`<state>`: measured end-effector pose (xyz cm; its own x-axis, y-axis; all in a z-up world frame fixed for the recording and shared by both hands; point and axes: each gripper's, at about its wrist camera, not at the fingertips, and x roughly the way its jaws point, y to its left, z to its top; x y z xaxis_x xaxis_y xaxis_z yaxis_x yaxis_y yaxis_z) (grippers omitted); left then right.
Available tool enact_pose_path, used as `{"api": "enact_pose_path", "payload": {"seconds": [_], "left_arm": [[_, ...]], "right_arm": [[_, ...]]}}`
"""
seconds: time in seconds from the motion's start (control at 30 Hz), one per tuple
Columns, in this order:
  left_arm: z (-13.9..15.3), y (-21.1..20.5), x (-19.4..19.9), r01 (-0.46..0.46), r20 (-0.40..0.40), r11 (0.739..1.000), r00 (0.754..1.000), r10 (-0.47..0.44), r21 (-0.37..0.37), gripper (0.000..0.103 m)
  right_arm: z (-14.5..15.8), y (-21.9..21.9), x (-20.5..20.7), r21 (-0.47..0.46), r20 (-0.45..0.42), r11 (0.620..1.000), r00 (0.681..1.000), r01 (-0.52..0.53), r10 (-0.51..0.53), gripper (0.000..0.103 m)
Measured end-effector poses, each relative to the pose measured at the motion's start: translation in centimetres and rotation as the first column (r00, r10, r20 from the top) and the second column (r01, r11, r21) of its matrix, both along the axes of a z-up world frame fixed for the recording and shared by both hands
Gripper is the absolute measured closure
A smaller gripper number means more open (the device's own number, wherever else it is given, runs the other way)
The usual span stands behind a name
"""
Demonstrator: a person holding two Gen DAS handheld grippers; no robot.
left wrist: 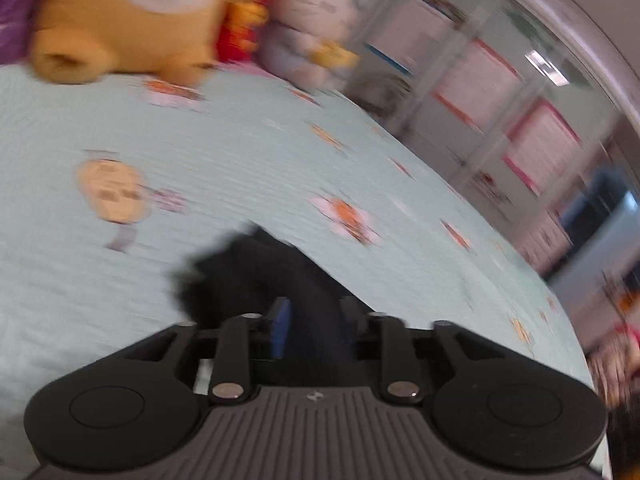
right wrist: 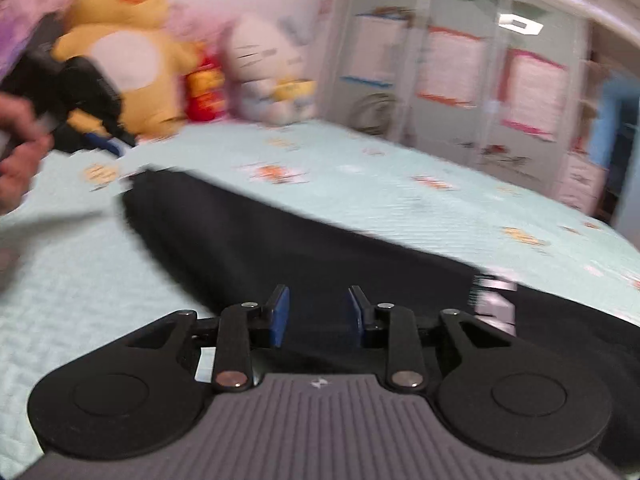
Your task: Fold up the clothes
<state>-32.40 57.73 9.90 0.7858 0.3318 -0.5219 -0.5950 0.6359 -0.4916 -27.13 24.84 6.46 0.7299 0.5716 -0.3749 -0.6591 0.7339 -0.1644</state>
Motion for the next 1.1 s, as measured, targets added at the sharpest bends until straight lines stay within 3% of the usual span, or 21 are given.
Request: {"api": "enact_pose_path", "payload": {"seconds": [0.13,0.17,0.2,0.23,0.3,0.37,0.53,0.6,0.7,0.87,1.1], "left_arm": [[-3.2,-0.3,3.5,0.032,-0.131,0.999,0.991,-0.034,-0.014,0.062],[-4.1,0.1,4.0,0.022,-0.166,0.999,0.986,-0.027,-0.029,0.067],[-4.7,0.5,4.2,0.007,-0.192,0.999,0.981,-0.016,-0.049,0.079],[-4.7,0.7,3.9,-0.008,-0.190,0.998,0.982,-0.005,-0.065,0.080],[-3.6,-0.2,3.2,0.001,-0.149,1.000,0.989,-0.005,-0.025,0.074],[-2.3,-1.8,3.4,0.027,-0.140,0.999,0.990,-0.021,0.042,0.066],[-1.9,-5.8,5.3,0.109,-0.114,0.993,0.988,-0.103,0.050,0.064],[-2.4,-7.5,6.0,0.142,-0.116,0.989,0.984,-0.135,0.048,0.064],[-3.6,-9.8,7.0,0.197,-0.144,0.979,0.972,-0.187,0.058,0.062],[-6.4,-11.8,7.6,0.257,-0.215,0.966,0.946,-0.243,0.036,0.061],[-5.1,-12.2,7.2,0.289,-0.186,0.953,0.945,-0.269,0.089,0.058]], "right_arm": [[-1.4,-4.0,5.0,-0.010,-0.051,0.987,0.986,0.158,-0.158,0.069],[-2.0,-5.2,6.6,-0.030,-0.065,0.980,0.978,0.195,-0.196,0.068],[-2.5,-6.3,8.2,-0.071,-0.085,0.968,0.965,0.241,-0.247,0.069],[-3.1,-7.3,9.8,-0.117,-0.105,0.951,0.948,0.288,-0.300,0.069],[-2.4,-10.0,11.2,-0.052,-0.142,0.947,0.936,0.318,-0.322,0.068],[-0.8,-11.4,11.7,0.041,-0.156,0.956,0.947,0.291,-0.282,0.068],[0.3,-7.7,15.7,0.117,-0.305,0.973,0.939,0.200,-0.157,0.069],[-0.9,-5.3,18.0,0.110,-0.384,0.975,0.913,0.192,-0.137,0.070],[-3.4,-1.2,22.2,0.000,-0.470,0.979,0.864,0.206,-0.182,0.077],[-3.5,-3.9,21.8,0.043,-0.507,0.971,0.842,0.237,-0.183,0.078],[-3.3,-8.4,20.7,0.118,-0.551,0.952,0.816,0.282,-0.173,0.077]]}}
